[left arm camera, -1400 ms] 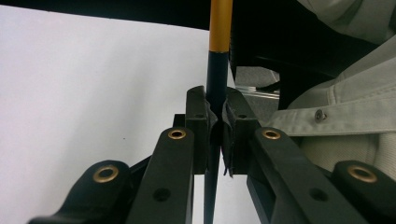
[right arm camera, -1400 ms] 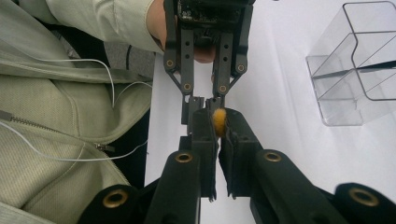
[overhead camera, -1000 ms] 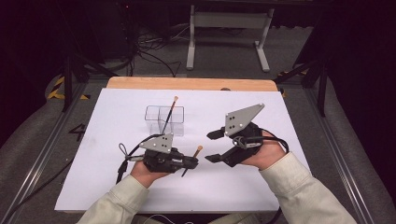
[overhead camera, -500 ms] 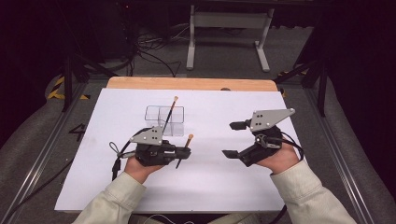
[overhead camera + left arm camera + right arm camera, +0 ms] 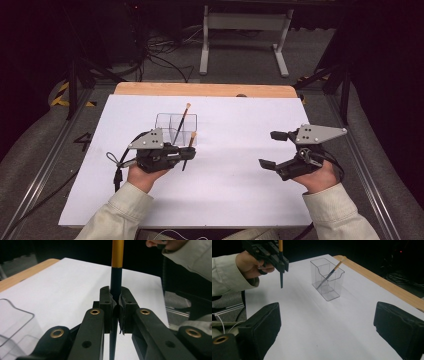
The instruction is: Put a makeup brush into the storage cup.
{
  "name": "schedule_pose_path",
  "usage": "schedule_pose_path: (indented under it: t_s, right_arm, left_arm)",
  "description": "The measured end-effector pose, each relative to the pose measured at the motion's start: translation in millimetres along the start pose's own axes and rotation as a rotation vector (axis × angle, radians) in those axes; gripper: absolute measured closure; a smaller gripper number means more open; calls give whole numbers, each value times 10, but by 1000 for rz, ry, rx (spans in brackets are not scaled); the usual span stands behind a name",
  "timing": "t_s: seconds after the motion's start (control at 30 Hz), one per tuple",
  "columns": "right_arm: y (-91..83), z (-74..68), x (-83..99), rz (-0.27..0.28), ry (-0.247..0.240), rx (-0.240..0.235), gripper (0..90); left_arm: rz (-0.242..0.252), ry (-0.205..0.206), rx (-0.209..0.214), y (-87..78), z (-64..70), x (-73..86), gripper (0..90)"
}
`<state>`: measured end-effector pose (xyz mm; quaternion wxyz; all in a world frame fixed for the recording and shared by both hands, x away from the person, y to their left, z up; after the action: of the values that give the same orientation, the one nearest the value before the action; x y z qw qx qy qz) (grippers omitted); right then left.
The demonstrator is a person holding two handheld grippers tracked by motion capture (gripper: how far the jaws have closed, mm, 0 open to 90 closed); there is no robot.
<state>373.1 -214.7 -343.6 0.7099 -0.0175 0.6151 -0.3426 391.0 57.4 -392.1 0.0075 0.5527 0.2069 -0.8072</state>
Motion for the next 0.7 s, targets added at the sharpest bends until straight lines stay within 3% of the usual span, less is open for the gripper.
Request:
schedule_pose_path:
  t_s: [0.1,0.2,0.57,0.7]
  right_arm:
    - [-42,20,87,6,19,20,70]
    - [-76,39,149,13,34,37,62]
    - [-150,100,359,24,73,92,45]
    - [-172,125,401,35,85,106,36]
  left_arm:
    - [23,-15,-18,-22,-40,-33,829]
    - [39,-2,-65,-41,-95,-70,830]
    - [117,-72,-189,-90,-360,-178,829]
    - [146,-93,-210,-112,-419,-211,829]
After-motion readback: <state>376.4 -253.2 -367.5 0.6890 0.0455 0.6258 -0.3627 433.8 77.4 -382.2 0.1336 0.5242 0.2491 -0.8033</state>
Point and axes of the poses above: each handheld gripper's, and its own axes: y roughly forward along the jaws, x roughly out of its underside, z roughly to its right, the point moved 8 cm from there along y, roughly forward along the jaws, and after that the axes turned 14 degrees about -y, right-handed, at the moved point
